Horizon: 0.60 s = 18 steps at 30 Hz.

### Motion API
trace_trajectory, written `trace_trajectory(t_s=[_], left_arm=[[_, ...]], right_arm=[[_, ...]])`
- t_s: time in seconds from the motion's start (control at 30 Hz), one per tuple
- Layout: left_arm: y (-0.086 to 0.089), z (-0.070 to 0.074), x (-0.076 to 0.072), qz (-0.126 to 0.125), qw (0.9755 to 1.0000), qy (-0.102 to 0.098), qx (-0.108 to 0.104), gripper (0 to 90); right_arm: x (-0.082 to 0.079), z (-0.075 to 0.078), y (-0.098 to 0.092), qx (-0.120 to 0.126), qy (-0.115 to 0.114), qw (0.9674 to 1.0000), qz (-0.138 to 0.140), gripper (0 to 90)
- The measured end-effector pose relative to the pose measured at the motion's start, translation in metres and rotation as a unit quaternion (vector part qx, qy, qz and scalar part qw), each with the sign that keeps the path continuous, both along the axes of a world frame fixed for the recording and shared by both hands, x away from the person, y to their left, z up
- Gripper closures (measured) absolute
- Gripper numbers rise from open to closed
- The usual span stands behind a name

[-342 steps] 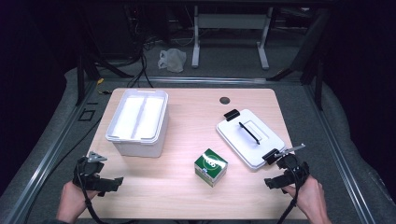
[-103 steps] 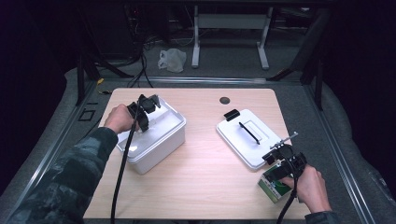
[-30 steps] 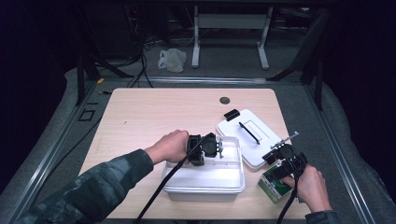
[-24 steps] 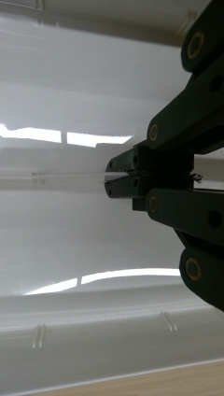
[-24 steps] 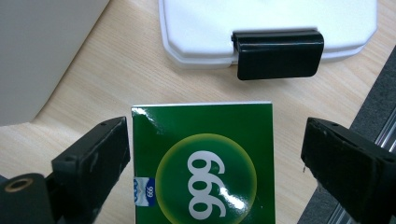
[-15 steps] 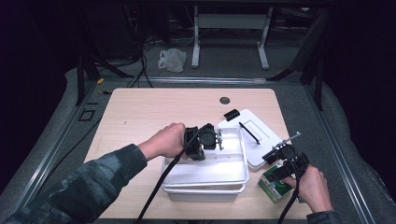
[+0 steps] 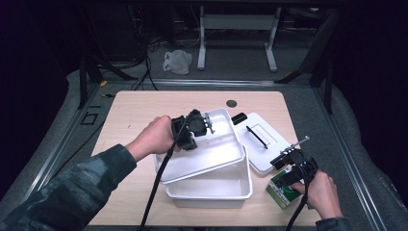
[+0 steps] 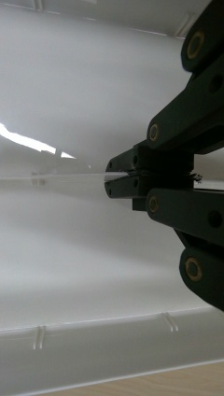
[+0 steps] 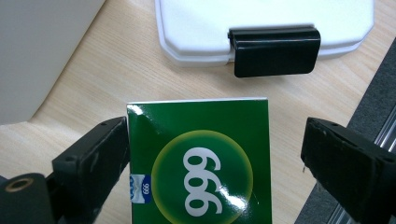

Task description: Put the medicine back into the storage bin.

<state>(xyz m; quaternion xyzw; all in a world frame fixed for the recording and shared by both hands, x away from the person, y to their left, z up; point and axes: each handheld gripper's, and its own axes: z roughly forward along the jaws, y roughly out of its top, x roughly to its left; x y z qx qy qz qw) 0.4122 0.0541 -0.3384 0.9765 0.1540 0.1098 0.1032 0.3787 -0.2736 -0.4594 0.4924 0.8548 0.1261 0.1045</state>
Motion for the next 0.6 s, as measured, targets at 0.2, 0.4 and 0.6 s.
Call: trace_trajectory(t_s=[0.2,0.4,0.6], left_arm=[[0.026,0.006,0.015,0.064,0.9979,-0.009,-0.012,89.2],[0.059,0.012,0.029,0.126,0.9915,-0.016,-0.025,89.2],[0.101,0.015,0.043,0.193,0.9806,-0.022,-0.029,89.2]], right_arm=[[0.000,0.000,0.000,0.001,0.003,1.0000,-0.003,7.7],[0.000,0.000,-0.001,0.005,0.001,1.0000,-0.005,7.7],[0.000,0.000,-0.001,0.005,0.001,1.0000,-0.004,7.7]])
